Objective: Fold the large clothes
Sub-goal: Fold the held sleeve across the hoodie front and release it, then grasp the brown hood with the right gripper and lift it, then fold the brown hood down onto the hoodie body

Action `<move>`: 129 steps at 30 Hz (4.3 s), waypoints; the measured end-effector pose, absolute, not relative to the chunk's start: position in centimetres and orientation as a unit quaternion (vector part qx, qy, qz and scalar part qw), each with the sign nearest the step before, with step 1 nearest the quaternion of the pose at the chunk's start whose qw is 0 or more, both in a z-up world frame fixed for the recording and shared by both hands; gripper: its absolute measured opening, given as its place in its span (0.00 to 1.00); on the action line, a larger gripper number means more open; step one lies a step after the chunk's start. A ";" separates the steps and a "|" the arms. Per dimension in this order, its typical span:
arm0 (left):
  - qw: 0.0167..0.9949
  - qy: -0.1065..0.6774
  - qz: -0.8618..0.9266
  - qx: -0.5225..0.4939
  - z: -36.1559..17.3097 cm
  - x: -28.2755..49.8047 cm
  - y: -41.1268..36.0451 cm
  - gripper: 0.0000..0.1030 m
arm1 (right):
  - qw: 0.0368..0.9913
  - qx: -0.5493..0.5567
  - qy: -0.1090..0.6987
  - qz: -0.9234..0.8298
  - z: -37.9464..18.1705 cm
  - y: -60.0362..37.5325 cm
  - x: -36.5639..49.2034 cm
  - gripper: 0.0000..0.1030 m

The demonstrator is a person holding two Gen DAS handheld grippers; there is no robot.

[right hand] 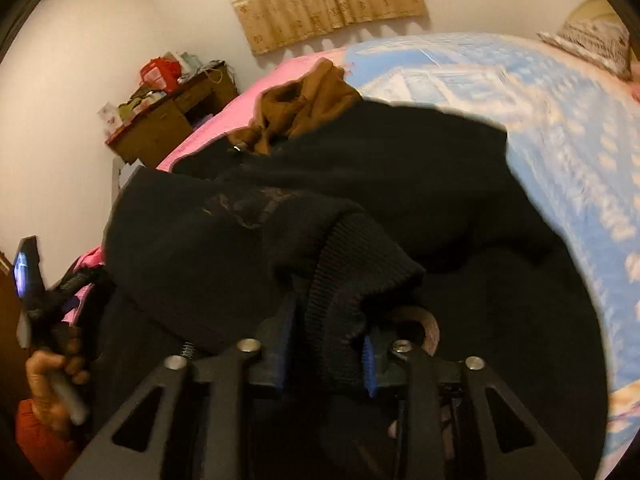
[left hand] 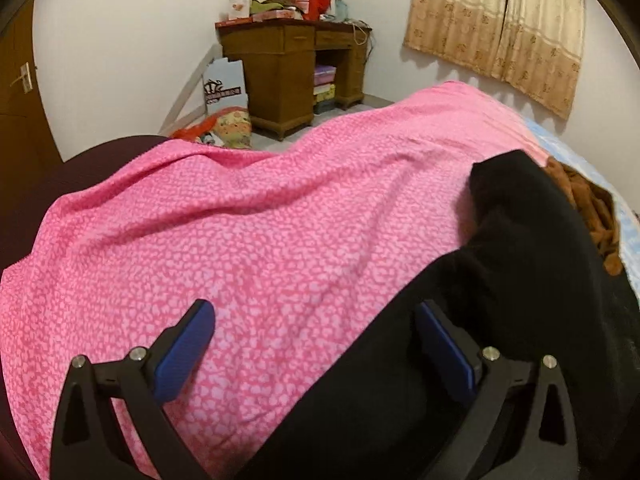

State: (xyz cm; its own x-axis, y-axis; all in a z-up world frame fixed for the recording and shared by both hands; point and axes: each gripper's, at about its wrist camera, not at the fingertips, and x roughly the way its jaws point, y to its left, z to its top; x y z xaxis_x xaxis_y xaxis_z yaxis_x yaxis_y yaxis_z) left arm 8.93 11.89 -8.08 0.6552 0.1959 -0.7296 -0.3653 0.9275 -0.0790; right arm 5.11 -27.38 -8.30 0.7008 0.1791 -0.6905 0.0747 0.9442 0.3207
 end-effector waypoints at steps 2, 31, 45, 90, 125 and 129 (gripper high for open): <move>0.911 0.371 0.145 -0.107 -7.2 8.4 11.8 0.99 | 0.904 0.205 0.375 0.032 -8.4 -28.8 4.4 0.49; 0.913 0.395 0.065 -0.084 -8.3 13.2 6.2 1.00 | 0.911 0.135 0.384 0.059 -8.1 -25.6 7.2 0.59; 0.936 0.347 -0.053 -0.015 7.1 24.3 0.0 1.00 | 0.926 0.116 0.348 0.090 8.2 -32.0 18.1 0.59; 0.950 0.306 -0.058 -0.018 1.8 17.2 -2.5 0.14 | 0.949 0.071 0.306 -0.014 0.6 -30.9 15.7 0.06; 0.902 0.426 0.070 -0.019 -7.2 26.9 -2.5 0.93 | 0.910 0.157 0.378 0.060 -7.5 -30.0 22.1 0.49; 0.879 0.463 0.102 0.054 -8.0 29.5 -4.8 1.00 | 0.913 0.128 0.385 0.045 -7.9 -29.4 22.8 0.50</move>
